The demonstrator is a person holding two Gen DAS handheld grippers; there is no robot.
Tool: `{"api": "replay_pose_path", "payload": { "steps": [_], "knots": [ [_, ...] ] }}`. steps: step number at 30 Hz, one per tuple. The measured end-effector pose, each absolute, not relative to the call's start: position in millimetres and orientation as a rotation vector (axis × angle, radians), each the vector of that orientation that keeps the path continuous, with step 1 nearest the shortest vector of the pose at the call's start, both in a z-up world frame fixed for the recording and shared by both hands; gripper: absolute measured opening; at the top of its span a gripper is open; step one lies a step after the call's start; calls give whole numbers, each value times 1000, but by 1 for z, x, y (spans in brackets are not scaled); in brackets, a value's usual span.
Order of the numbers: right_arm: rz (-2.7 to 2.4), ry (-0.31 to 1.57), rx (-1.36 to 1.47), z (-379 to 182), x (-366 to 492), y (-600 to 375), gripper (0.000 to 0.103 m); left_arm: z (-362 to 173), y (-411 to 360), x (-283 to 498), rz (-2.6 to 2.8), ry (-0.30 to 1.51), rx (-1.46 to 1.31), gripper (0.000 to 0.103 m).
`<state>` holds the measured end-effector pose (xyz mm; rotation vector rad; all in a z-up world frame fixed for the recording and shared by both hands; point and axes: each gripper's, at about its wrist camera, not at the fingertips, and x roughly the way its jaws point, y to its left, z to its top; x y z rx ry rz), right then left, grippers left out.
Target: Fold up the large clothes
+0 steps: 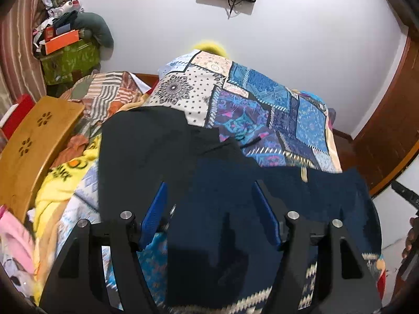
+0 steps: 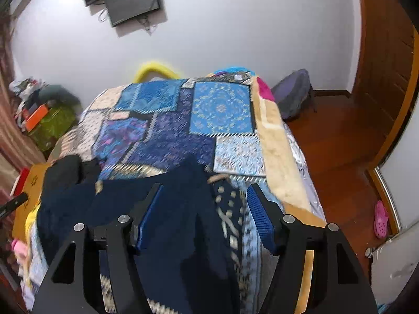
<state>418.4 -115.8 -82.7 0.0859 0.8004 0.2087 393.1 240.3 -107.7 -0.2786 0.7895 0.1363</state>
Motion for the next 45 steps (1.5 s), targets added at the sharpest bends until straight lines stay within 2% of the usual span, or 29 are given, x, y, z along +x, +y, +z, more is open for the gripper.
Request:
{"api": "replay_pose_path", "payload": {
  "steps": [7, 15, 22, 28, 34, 42, 43, 45],
  "knots": [
    [256, 787, -23, -67, 375, -102, 61, -118, 241, 343, 149, 846, -312, 66],
    [327, 830, -76, -80, 341, -79, 61, -171, 242, 302, 92, 994, -471, 66],
    [364, 890, -148, -109, 324, -58, 61, -233, 240, 279, 18, 1044, -757, 66],
    [380, 920, -198, -129, 320, -48, 61, -265, 246, 284, -21, 974, -999, 66],
    [380, 964, -194, -149, 331, -44, 61, -287, 250, 305, -22, 901, -1116, 66],
    [365, 1008, -158, -166, 345, -45, 61, -289, 253, 332, 43, 808, -1122, 68],
    [364, 1010, -156, -167, 346, -45, 61, -286, 254, 333, 52, 809, -1110, 68],
    [361, 1011, -155, -166, 345, -44, 61, -278, 251, 336, 71, 800, -1076, 58]
  ]
}}
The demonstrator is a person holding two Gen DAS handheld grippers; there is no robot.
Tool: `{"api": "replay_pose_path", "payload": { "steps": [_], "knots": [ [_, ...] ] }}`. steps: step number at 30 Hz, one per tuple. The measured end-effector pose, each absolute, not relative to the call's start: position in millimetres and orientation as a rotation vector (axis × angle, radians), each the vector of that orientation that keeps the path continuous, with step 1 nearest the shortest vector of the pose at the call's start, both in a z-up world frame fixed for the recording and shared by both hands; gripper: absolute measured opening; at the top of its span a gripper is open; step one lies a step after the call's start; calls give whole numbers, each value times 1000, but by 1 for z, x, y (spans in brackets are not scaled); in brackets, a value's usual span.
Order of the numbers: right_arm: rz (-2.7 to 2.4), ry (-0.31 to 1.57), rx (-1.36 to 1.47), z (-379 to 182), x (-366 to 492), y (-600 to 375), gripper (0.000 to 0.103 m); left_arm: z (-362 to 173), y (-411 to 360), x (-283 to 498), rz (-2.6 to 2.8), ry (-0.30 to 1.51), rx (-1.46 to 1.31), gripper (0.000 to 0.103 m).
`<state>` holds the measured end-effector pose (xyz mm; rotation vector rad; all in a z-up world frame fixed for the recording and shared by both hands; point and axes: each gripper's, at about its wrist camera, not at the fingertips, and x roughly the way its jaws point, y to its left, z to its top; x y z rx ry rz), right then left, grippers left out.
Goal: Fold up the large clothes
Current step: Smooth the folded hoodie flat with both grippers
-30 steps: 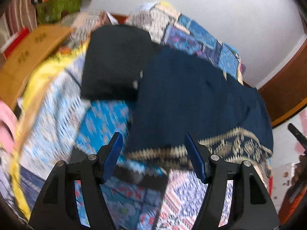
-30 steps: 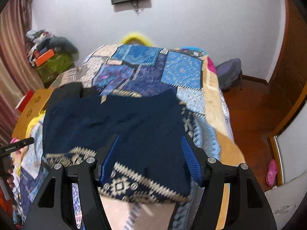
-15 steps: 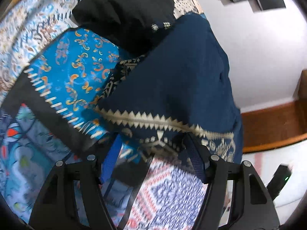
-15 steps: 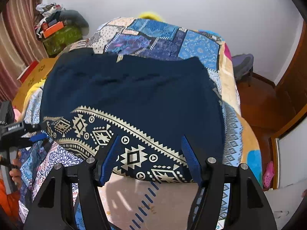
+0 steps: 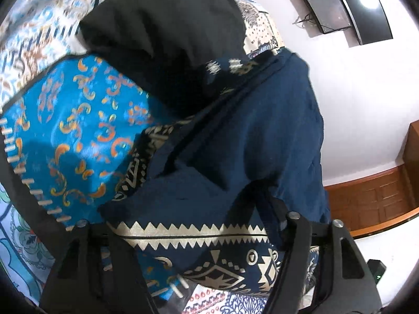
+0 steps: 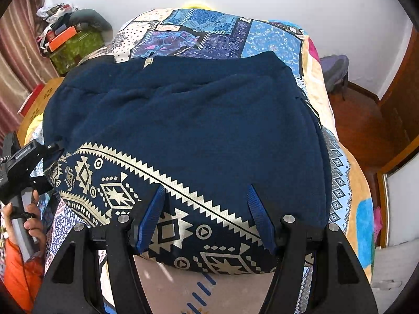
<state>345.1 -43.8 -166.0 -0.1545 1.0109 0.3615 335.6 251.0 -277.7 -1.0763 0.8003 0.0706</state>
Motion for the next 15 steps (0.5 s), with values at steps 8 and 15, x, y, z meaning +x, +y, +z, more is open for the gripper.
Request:
{"api": "replay_pose_path", "payload": {
  "steps": [8, 15],
  "knots": [
    [372, 1002, -173, -154, 334, -37, 61, -225, 242, 325, 130, 757, -874, 6],
    [394, 960, -207, -130, 320, -23, 61, -150, 243, 293, 95, 608, -815, 3]
  ]
}}
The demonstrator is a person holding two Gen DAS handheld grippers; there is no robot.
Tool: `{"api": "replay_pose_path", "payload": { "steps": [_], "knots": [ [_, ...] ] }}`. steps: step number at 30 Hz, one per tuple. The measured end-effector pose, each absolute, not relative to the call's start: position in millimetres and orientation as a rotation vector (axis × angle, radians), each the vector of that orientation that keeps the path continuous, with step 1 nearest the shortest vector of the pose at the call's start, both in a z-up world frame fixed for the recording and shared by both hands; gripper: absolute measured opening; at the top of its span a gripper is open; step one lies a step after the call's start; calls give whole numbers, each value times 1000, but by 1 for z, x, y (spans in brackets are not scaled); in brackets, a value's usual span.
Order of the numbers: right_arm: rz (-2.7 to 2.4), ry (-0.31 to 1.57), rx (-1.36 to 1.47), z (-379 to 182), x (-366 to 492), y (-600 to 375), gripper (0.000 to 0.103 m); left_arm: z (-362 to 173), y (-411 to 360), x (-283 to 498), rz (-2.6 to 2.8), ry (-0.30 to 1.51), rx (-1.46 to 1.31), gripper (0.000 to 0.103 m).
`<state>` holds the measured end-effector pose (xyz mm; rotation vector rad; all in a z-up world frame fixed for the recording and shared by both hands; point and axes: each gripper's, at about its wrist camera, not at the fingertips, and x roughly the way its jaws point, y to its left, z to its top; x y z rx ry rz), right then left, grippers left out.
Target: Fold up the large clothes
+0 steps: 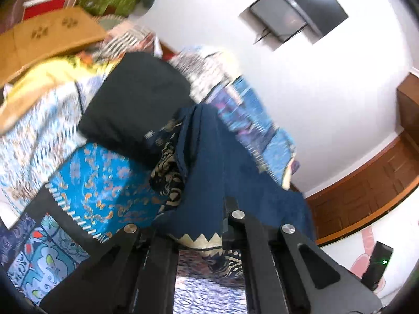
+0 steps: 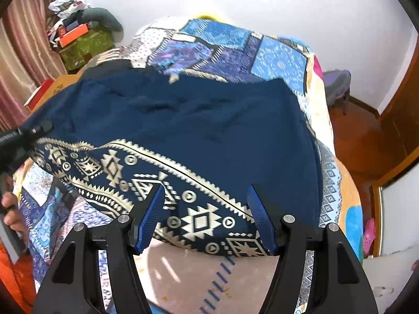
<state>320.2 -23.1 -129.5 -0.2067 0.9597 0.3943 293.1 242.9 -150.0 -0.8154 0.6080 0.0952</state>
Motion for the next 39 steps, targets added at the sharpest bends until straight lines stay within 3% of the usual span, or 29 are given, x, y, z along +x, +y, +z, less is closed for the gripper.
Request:
{"api": "replay_pose_path", "payload": {
  "steps": [7, 12, 27, 39],
  "knots": [
    [466, 919, -186, -100, 311, 1, 61, -80, 239, 262, 116, 450, -715, 3],
    [547, 932, -159, -100, 308, 33, 61, -61, 237, 247, 165, 422, -595, 3],
    [754, 1298, -56, -219, 329, 99, 61, -80, 174, 277, 105, 530, -322, 3],
    [555, 1052, 33, -148, 334, -30, 61, -77, 46, 314, -194, 595, -134, 3]
  ]
}}
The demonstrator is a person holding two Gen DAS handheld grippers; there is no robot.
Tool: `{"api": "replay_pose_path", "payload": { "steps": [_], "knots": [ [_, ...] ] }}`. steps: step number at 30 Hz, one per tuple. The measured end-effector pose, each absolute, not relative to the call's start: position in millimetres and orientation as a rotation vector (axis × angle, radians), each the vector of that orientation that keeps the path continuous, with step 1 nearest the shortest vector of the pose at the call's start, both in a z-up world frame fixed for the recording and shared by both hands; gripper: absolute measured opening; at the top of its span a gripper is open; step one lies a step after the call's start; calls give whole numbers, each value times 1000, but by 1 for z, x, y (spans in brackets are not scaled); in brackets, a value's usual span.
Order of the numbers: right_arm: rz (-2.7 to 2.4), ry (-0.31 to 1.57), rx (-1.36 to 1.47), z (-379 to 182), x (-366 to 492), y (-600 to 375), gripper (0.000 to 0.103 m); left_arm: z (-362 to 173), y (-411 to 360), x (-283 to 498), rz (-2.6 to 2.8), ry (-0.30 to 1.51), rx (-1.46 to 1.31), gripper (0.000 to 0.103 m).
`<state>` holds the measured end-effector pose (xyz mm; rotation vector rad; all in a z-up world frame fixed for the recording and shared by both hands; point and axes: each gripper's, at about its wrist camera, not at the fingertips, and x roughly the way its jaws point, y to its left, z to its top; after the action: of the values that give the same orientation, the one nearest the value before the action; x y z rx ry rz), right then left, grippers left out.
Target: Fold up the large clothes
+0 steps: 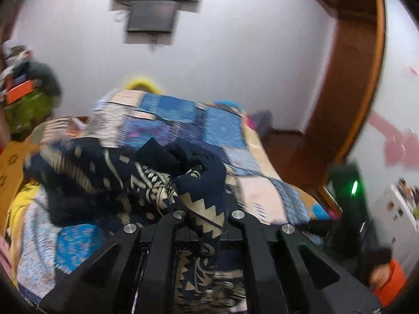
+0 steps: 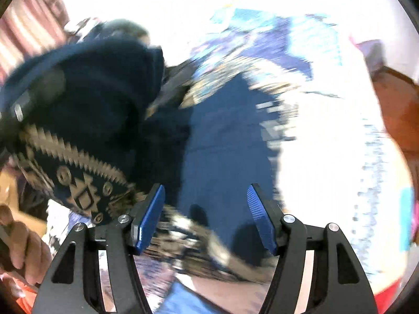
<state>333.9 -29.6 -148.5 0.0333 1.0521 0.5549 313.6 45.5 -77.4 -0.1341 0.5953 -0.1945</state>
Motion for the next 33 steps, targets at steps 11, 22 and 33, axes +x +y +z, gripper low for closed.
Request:
{"api": "replay_pose_path", "payload": {
  "steps": [11, 22, 33],
  "knots": [
    [348, 989, 26, -132, 318, -115, 61, -169, -19, 308, -372, 925, -51, 9],
    [435, 922, 6, -103, 295, -93, 61, -129, 4, 274, -347, 850, -43, 45],
    [577, 942, -71, -110, 299, -12, 61, -126, 98, 277, -92, 814, -82, 58]
  ]
}}
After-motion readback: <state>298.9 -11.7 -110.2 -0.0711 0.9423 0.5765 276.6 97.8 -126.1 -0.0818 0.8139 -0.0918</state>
